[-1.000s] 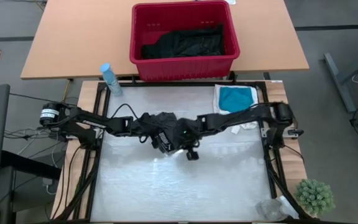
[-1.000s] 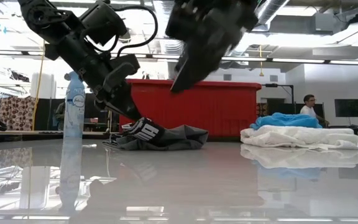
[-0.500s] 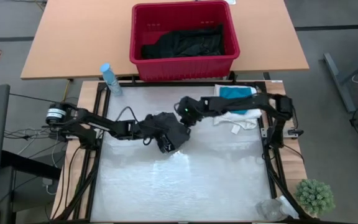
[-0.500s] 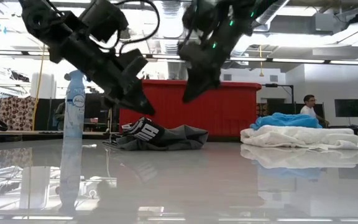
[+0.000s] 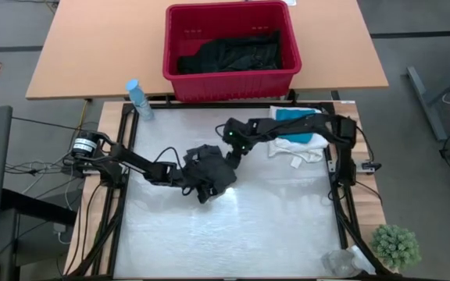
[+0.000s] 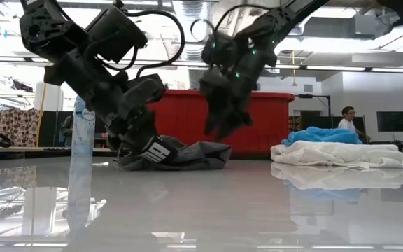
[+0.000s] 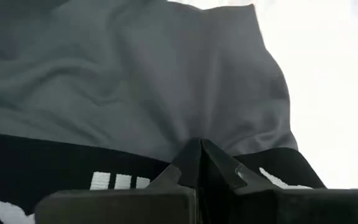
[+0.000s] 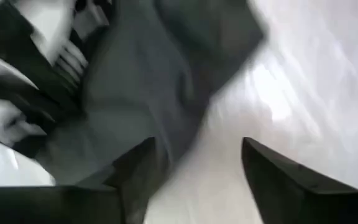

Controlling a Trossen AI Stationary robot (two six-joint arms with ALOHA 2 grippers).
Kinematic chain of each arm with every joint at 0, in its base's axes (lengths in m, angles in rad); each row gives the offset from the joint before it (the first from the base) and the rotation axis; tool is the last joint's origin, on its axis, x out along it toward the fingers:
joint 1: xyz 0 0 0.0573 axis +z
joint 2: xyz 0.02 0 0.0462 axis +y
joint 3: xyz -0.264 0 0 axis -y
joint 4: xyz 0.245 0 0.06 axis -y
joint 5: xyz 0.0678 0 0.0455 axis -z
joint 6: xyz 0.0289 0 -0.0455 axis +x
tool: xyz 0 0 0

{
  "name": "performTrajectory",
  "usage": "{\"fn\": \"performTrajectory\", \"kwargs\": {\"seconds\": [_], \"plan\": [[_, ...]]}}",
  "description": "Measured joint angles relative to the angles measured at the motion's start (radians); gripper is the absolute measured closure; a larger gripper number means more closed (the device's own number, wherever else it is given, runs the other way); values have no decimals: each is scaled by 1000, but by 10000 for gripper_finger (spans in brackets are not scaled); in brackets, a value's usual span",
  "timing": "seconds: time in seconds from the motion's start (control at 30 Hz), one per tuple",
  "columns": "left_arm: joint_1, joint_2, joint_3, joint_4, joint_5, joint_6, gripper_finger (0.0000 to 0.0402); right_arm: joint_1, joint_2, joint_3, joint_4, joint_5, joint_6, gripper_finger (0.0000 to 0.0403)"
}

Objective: Fold laundry
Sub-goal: Stack the gray boxers on the blue shorts

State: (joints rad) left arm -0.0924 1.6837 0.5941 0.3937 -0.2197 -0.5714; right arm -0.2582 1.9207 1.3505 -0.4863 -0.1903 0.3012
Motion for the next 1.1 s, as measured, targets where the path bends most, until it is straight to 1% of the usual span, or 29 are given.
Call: {"fn": "performTrajectory", "kwargs": {"seconds": [0.07,0.17,0.37,0.5,0.57,0.9,0.97,1.1], "plan": [[-4,0,0,-12,-5,-3,401,6,25,-1,5,-11,16,116],[-3,-1,0,-22,-15,-2,401,9,51,0,19,-14,43,97],[-2,-2,0,-35,-24,-1,402,-1,64,0,69,-38,78,89],[-2,-1,0,-38,-29,3,401,-7,65,2,127,-36,93,89],[-2,-1,0,-38,-30,5,401,-3,92,2,168,-44,109,89],[-1,-1,0,-39,-32,30,401,17,154,8,227,-80,146,91],[3,-1,0,-40,-34,36,401,29,172,8,235,-68,147,99],[12,-1,0,-40,-34,37,401,45,214,10,234,-58,143,133]]}}
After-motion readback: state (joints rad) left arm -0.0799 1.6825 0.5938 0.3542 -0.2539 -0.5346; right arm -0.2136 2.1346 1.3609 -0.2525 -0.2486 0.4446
